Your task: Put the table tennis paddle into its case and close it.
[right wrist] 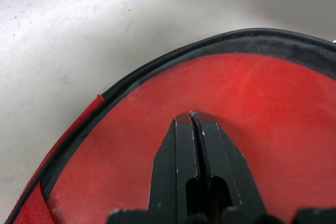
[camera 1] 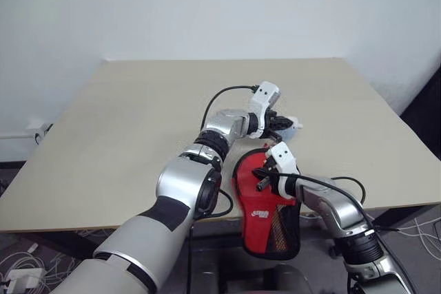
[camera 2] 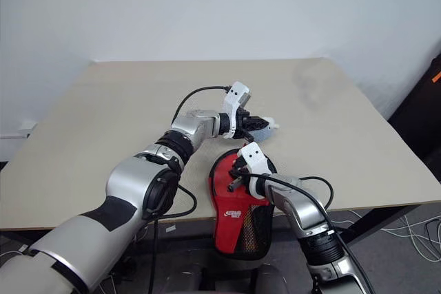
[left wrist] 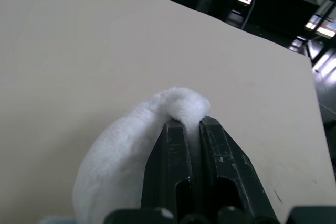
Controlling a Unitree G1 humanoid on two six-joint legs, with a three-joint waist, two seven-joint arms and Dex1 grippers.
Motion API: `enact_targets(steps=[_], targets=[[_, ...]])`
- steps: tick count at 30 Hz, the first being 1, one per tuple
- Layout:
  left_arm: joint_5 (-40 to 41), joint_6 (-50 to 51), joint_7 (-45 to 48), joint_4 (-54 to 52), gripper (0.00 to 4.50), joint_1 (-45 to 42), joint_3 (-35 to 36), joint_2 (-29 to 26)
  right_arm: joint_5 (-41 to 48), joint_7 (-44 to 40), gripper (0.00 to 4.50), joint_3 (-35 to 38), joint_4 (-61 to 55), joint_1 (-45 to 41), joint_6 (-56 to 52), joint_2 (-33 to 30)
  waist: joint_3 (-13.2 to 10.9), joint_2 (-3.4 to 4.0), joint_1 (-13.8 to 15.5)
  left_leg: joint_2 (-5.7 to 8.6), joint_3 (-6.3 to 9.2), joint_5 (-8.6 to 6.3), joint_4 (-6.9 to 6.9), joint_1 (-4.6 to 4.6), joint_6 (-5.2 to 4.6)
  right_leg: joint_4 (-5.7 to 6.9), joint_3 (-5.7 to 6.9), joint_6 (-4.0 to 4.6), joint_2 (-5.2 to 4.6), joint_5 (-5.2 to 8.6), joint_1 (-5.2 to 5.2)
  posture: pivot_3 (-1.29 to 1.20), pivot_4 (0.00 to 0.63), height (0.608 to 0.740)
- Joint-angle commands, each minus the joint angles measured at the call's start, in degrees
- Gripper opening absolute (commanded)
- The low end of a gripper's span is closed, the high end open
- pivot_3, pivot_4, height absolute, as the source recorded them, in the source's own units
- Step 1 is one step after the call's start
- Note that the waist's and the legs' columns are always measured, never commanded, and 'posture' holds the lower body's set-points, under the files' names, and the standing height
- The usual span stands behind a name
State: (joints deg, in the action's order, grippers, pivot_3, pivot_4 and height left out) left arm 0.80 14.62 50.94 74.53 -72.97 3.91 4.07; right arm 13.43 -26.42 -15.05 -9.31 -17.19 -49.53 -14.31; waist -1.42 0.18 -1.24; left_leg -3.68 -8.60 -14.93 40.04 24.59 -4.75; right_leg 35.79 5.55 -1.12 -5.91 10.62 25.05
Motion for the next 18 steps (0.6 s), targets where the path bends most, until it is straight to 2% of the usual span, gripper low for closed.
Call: enact_targets(steps=[1, 5, 9, 12, 15, 18], targets=[[-0.6, 1.8, 10.7, -1.7, 0.02, 2.1, -3.5, 3.5, -0.8, 0.2, 0.00, -1.5, 4.2, 0.8, -2.3, -0.1, 0.0, 0.00, -0.1, -0.01, 0.00, 0.00, 0.00, -0.01, 0.00, 0.00, -0.01, 0.00, 0.00, 0.00, 0.00, 0.00, 0.000, 0.724], [-1.8, 3.4, 16.4, -4.2, 0.02, 5.0, -6.5, 4.1, -0.9, 0.2, 0.00, -1.7, 4.2, 0.9, -2.1, -0.1, 0.1, 0.01, -0.1, -0.02, 0.01, -0.02, 0.00, -0.02, -0.03, 0.00, -0.01, 0.01, 0.01, 0.01, 0.00, 0.00, 0.000, 0.724], [-3.3, 4.5, 15.8, -5.4, 0.02, 7.5, -8.2, 4.4, -0.9, 0.0, 0.00, -1.8, 4.4, 0.6, -1.9, 0.0, 0.8, 0.01, -0.1, -0.03, 0.03, -0.03, 0.00, -0.09, -0.06, -0.02, 0.00, 0.02, 0.03, 0.02, -0.10, 0.00, 0.000, 0.724], [-3.2, 5.7, 11.6, -5.1, 0.82, 8.0, -7.0, 4.3, -1.0, 0.1, 0.00, -1.8, 4.4, 0.6, -1.6, -0.1, 1.1, -0.02, 0.0, -0.04, 0.18, -0.19, 0.00, -0.19, -0.06, -0.06, 0.01, 0.01, 0.02, 0.04, -0.21, 0.00, 0.000, 0.724], [-2.1, 7.5, 13.5, -5.4, 1.88, 7.5, -6.2, 3.6, -1.0, -0.1, 0.00, -2.0, 4.4, 0.6, -1.2, -0.4, 1.1, 0.01, 0.0, -0.06, 0.21, -0.44, -0.01, -0.81, -0.17, -0.13, 0.04, -0.06, -0.05, 0.33, -0.71, 0.00, 0.000, 0.724], [-0.2, 10.4, 11.3, -4.7, 1.88, 6.1, -3.4, 2.8, -1.0, -0.1, 0.00, -2.1, 4.5, 0.7, -1.1, -0.5, 1.1, 0.04, -0.1, -0.24, 0.22, -0.55, -0.01, -0.99, -0.21, -0.07, 0.02, -0.09, -0.15, 0.45, -0.82, 0.00, 0.000, 0.724]])
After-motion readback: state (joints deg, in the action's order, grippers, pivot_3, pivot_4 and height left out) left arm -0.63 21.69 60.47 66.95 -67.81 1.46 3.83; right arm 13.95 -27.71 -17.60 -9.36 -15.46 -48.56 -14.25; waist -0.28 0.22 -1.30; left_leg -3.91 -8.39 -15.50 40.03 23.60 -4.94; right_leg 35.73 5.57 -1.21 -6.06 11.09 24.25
